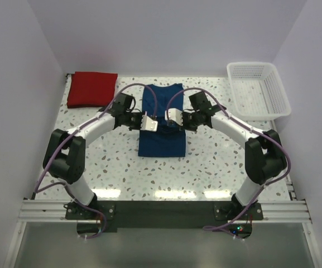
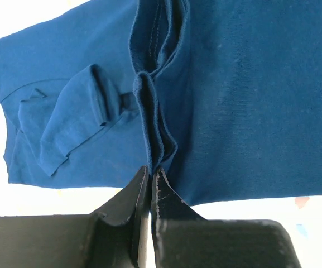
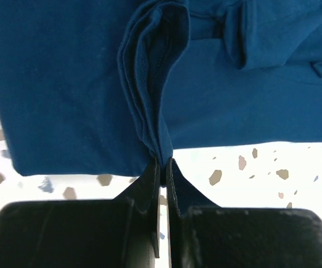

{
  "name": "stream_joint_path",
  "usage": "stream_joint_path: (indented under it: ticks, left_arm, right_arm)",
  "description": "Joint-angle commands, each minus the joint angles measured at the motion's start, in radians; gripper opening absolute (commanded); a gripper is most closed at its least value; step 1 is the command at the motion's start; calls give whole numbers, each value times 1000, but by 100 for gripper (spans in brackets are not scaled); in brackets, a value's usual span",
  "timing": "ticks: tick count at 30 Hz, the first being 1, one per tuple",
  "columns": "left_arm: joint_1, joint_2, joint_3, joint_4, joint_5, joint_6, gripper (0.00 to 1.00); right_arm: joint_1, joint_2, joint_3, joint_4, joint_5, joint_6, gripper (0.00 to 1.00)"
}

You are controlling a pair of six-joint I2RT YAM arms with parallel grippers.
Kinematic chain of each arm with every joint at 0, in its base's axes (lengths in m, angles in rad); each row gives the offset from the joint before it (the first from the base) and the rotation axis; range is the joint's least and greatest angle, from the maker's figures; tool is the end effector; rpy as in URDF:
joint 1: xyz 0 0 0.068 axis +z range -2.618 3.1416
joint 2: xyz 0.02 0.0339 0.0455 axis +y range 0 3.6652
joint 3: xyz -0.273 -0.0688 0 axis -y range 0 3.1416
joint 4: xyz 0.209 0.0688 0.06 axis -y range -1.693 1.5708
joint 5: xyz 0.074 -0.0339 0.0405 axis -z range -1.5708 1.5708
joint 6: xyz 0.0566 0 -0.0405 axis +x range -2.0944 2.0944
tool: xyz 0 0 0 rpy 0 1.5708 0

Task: Fold and stack the t-shirts
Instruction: Fold the tshirt

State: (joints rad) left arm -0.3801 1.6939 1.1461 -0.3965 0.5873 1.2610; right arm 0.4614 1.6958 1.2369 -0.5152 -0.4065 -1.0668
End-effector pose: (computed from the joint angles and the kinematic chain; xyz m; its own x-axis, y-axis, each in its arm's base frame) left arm 0.2987 -0.1531 0.2287 0.3521 0.7131 -0.6063 0.9026 -0.0873 0.4216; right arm 0.2934 0.1709 0.2414 0.1746 -0.8114 -0.5578 -0.9422 0.0269 -0.3341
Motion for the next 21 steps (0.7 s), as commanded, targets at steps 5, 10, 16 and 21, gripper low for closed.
stream_joint_path:
  ticks: [5, 10, 16, 21]
  left_arm:
    - [30, 87, 87, 82, 17, 52, 0]
    - [37, 144, 115, 107, 16, 58, 0]
    - [44, 191, 124, 140, 0, 64, 0]
    - [50, 216, 141, 177, -24, 35, 18]
  right_arm:
    - [-40, 106, 120, 47, -45, -56, 0]
    - [-53, 172, 144, 56, -41, -70, 0]
    - [-59, 238, 188, 57, -22, -61, 0]
    - [-58, 261, 206, 64, 31, -47, 31]
